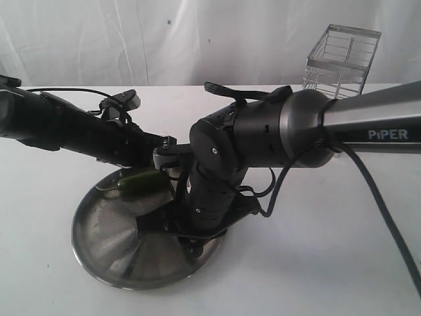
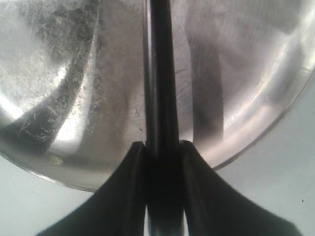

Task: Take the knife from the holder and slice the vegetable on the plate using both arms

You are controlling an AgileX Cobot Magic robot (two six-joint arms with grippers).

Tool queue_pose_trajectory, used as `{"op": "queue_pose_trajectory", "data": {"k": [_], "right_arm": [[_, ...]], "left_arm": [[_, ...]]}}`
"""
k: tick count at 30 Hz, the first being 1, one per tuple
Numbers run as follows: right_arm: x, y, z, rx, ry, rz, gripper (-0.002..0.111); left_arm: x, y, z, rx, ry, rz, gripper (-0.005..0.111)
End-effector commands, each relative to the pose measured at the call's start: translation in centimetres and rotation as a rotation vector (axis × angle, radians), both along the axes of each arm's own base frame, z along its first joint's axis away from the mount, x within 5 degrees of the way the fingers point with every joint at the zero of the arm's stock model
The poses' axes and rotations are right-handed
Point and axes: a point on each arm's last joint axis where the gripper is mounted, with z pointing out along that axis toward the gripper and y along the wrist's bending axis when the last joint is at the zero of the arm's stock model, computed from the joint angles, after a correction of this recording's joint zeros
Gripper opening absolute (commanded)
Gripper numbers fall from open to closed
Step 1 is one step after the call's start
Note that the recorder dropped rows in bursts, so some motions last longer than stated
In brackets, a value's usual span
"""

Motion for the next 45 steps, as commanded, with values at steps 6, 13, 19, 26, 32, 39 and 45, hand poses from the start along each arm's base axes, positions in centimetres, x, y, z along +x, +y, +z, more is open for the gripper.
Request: {"op": "queue_pose_trajectory", "data": {"k": [6,13,19,26,32,39,45], "right_arm": [[0.1,0.1,0.6,0.013,-0.026,0.015,0.000],[0.1,0.1,0.6,0.013,-0.026,0.015,0.000],[0.1,0.1,0.6,0.013,-0.026,0.015,0.000],[0.1,0.0,0.6,0.008,-0.028,0.018,0.000],[0.2,0.0,0.6,0.009,-0.033,0.024,0.000],[0.2,0.1,0.6,0.014,-0.039,0.023,0.000],[0.2,0.1,0.6,0.016,-0.037,0.022,0.000]], "left_arm": [[-0.1,-0.1,-0.3,0.056,-0.026,-0.067,0.000],[-0.4,0.3,-2.1,0.156,-0.013,-0.128,0.000],[-0.7,0.8,-4.9,0.225,0.034,-0.135,0.000],[-0.8,0.7,-5.0,0.223,0.039,-0.136,0.000],[-0.4,0.6,-4.3,0.206,0.025,-0.130,0.000],[-0.2,-0.2,-1.0,0.118,-0.022,-0.165,0.000],[-0.7,-0.6,-0.4,0.064,0.012,-0.195,0.000]]}}
